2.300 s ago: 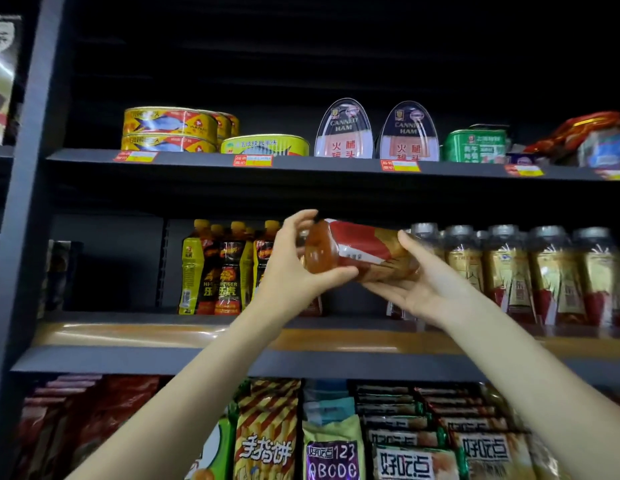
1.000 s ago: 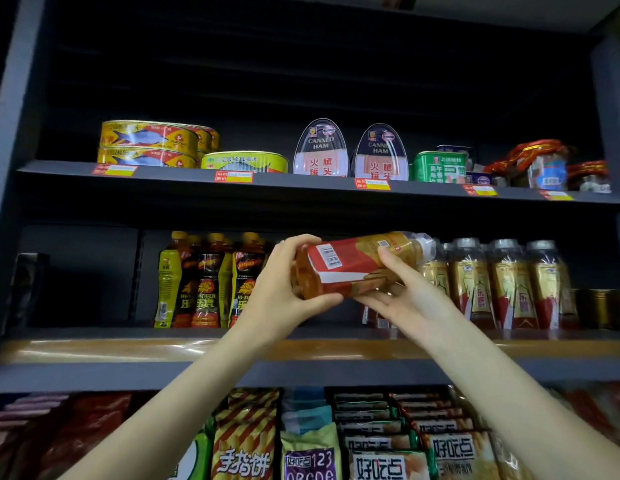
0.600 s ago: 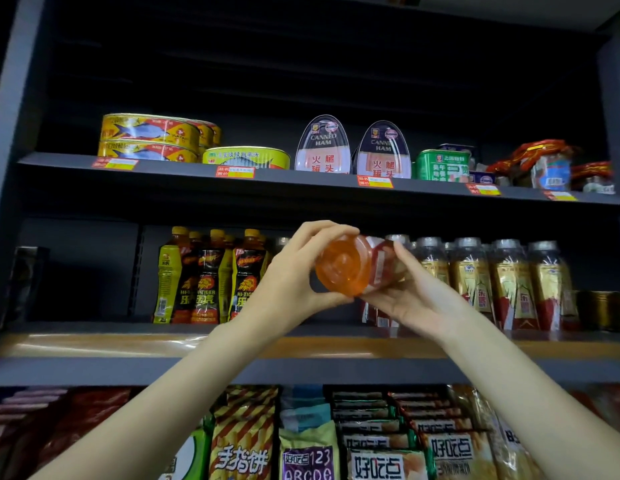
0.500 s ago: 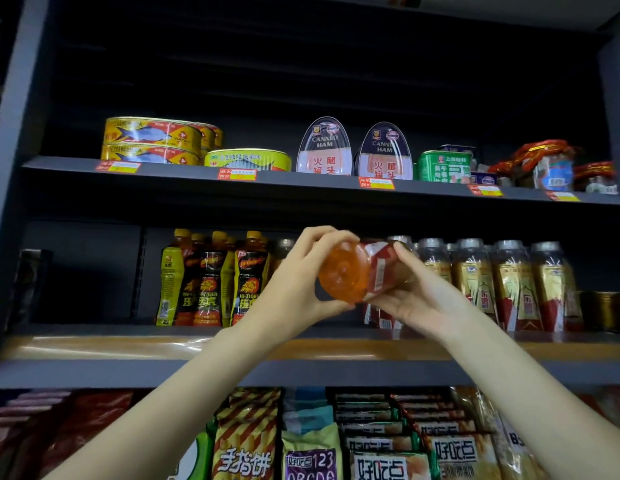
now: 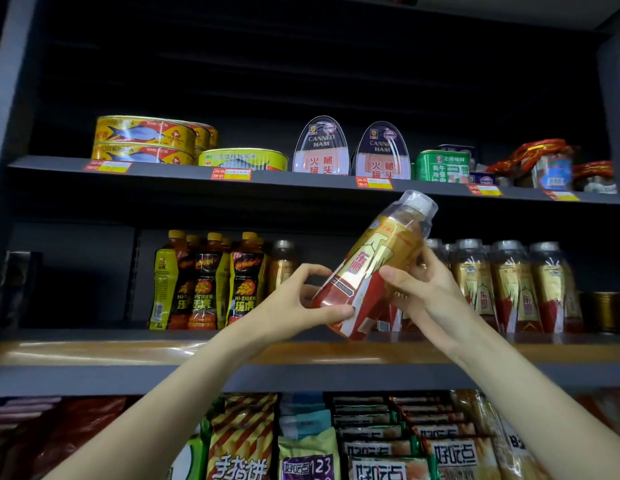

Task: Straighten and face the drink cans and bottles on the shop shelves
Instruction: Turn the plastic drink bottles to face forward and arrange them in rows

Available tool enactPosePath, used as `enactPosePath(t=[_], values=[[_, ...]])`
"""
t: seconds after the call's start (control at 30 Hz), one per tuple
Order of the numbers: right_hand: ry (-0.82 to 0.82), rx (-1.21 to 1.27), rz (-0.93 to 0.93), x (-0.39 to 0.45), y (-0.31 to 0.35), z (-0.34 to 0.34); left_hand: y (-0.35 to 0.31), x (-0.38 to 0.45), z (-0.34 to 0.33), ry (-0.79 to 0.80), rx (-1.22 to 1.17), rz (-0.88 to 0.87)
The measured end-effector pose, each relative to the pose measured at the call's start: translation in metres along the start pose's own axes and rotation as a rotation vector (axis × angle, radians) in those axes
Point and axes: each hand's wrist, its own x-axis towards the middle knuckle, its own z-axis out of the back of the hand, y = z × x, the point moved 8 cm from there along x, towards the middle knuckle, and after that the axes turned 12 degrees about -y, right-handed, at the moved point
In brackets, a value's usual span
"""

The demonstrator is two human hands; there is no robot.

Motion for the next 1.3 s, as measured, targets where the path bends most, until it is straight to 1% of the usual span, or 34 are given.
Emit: enactPosePath(t=[0.1, 0.2, 0.23, 0.3, 0.37, 0.43, 0.5, 0.57, 0.6, 0.7, 0.77, 0.87, 1.07, 1.2, 1.3], values=[[0.020, 0.034, -0.030, 0.003, 0.000, -0.002, -0.002, -0.001, -0.004, -0.006, -0.070, 0.005], [-0.006, -0.030, -0.058, 0.007, 0.000, -0.001, -0.006, 0.004, 0.005, -0.146, -0.032, -0.068], [-0.015, -0.056, -0.077, 0.008, -0.002, -0.002, -0.007, 0.005, 0.010, -0.198, 0.019, -0.104], [-0.033, -0.068, -0.134, 0.009, -0.009, -0.003, -0.013, 0.006, 0.015, -0.263, 0.194, -0.196], [-0.072, -0.051, -0.177, 0.010, -0.015, -0.001, -0.017, 0.005, 0.012, -0.276, 0.348, -0.274], [-0.089, -0.042, -0.176, 0.010, -0.016, 0.000, -0.016, 0.004, 0.010, -0.264, 0.378, -0.291], [-0.090, -0.059, -0.129, 0.011, -0.011, 0.002, -0.015, 0.006, 0.009, -0.208, 0.334, -0.279], [-0.085, -0.109, -0.041, 0.012, -0.003, 0.003, -0.014, 0.008, 0.007, -0.126, 0.262, -0.259], [-0.084, -0.143, 0.012, 0.012, 0.002, 0.003, -0.013, 0.010, 0.007, -0.110, 0.232, -0.254], [-0.050, -0.356, 0.217, 0.011, 0.016, 0.002, -0.005, 0.016, 0.013, -0.147, 0.186, -0.228], [0.007, -0.451, 0.287, 0.009, 0.019, 0.000, 0.001, 0.018, 0.014, -0.148, 0.206, -0.205], [0.053, -0.459, 0.310, 0.008, 0.021, 0.001, 0.008, 0.018, 0.011, -0.137, 0.231, -0.186], [0.066, -0.441, 0.322, 0.010, 0.028, 0.003, 0.007, 0.018, 0.007, -0.144, 0.248, -0.178], [0.122, -0.488, 0.347, 0.011, 0.032, -0.002, 0.008, 0.019, 0.007, -0.144, 0.271, -0.182], [0.078, -0.539, 0.361, 0.015, 0.039, -0.002, 0.007, 0.019, 0.011, -0.179, 0.290, -0.197]])
